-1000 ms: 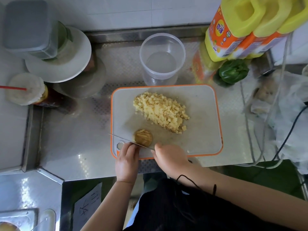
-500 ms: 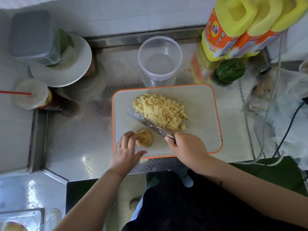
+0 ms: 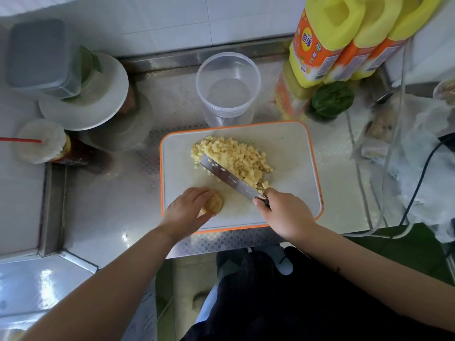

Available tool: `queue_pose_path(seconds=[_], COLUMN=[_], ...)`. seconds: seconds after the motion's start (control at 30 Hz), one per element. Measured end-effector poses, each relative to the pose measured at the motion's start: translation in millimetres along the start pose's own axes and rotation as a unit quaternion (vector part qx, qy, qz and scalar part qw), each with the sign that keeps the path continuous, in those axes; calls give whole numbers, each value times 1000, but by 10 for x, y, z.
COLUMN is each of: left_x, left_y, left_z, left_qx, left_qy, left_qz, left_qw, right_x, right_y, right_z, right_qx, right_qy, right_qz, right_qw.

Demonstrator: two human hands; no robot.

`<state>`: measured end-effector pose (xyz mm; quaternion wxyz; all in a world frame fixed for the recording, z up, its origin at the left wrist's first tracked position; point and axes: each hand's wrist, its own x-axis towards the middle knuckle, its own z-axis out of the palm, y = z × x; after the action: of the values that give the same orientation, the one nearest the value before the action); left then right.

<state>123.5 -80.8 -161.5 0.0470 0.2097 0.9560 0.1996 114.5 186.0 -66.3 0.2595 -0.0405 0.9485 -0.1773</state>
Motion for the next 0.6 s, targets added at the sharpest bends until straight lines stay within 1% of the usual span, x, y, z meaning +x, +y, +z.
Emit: queue_pose_path(seconds=[0.07, 0.13, 0.17, 0.23, 0.27, 0.33, 0.4, 0.47, 0.53, 0.6], left_x=[4, 39, 74, 163, 208, 277, 280, 209, 117, 70], left_y=[173, 424, 563, 832, 946, 1104, 1148, 1085, 944, 791], left_z=[56, 116, 154, 222, 261, 335, 378, 370, 362, 370], left_qx=[-10, -38, -67, -125, -145, -173, -178, -155, -115, -105], left_qy=[23, 53, 63, 90, 108, 139, 149, 158, 195, 215], left_qz=[-67, -162, -223, -336, -374, -418, -426, -392, -303, -218], left_qw=[997, 985, 970, 929, 910, 881, 874, 893, 926, 946], right_x=[13, 34, 45, 74, 90, 126, 160, 182, 196, 201], right_y=[15, 12, 5, -17, -26, -39, -36, -38, -38, -38], right_z=[9, 9, 9, 8, 11, 21, 37, 56, 77, 103], right_qx=[-1, -6, -17, -67, -96, -135, -154, -172, -185, -191], right_qy=[-4, -3, 2, 18, 26, 29, 22, 15, 12, 8], right_qz=[4, 10, 11, 3, -6, -26, -45, -64, -82, -90], right_qw=[1000, 1000, 1000, 998, 995, 990, 987, 983, 979, 977])
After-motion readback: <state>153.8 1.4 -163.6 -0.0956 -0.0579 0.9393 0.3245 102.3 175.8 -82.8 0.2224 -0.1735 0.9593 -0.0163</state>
